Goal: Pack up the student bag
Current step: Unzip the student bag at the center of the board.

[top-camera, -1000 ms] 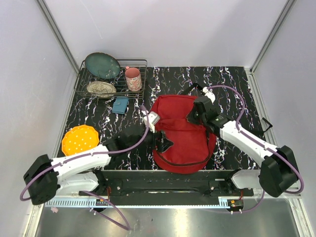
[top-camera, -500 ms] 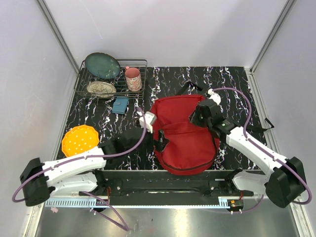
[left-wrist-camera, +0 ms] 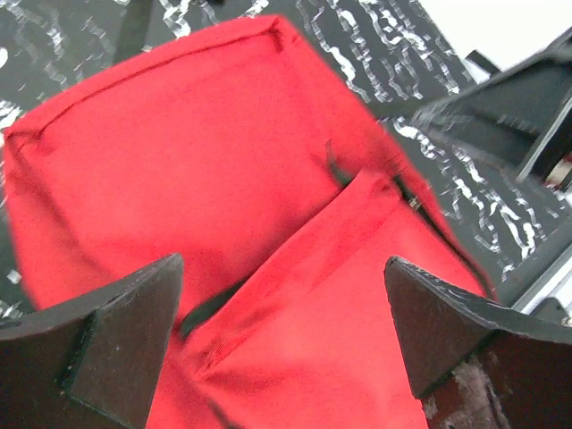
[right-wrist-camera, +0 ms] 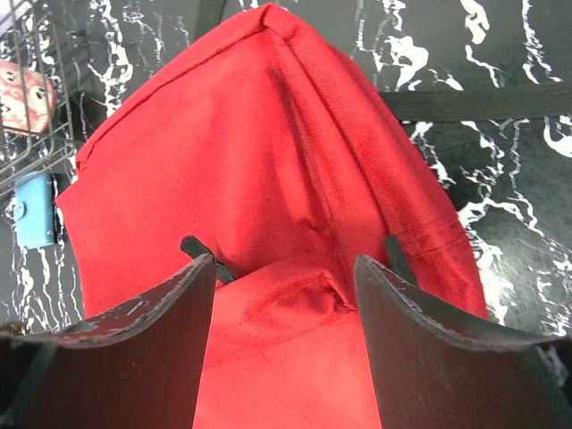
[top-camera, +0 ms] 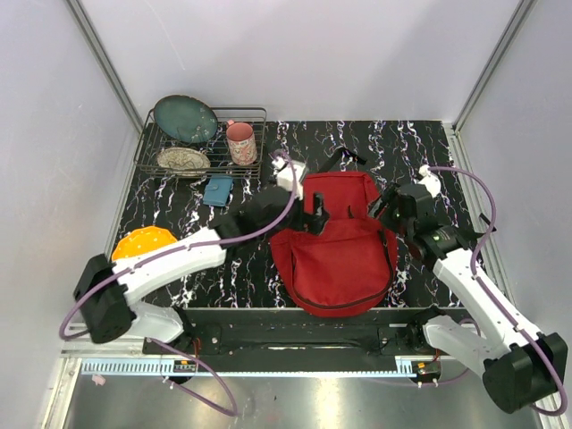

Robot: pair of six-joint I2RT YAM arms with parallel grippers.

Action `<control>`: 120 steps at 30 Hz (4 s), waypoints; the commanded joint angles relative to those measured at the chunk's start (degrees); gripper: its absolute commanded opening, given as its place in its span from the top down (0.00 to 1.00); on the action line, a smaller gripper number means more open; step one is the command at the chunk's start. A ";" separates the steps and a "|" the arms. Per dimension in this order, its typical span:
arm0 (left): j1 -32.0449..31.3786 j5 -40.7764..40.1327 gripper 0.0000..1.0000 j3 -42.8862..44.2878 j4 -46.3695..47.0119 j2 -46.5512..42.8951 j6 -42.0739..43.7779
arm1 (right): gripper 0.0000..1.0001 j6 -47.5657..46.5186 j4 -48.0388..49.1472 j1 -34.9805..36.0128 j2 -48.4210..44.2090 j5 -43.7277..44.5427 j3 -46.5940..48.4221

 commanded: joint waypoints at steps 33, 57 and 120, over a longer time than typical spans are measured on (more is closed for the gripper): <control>0.29 25.57 0.22 24.37 12.33 39.56 -15.14 | 0.43 2.37 -5.74 -11.19 -9.14 -10.28 -12.40; 0.82 9.14 0.23 37.60 -11.37 49.04 -6.02 | 0.54 5.10 -7.32 -11.19 -19.68 -11.78 -18.38; -3.22 1.03 1.00 24.00 -8.84 32.00 -0.04 | 0.37 5.89 7.71 -11.19 -8.44 -27.51 -18.82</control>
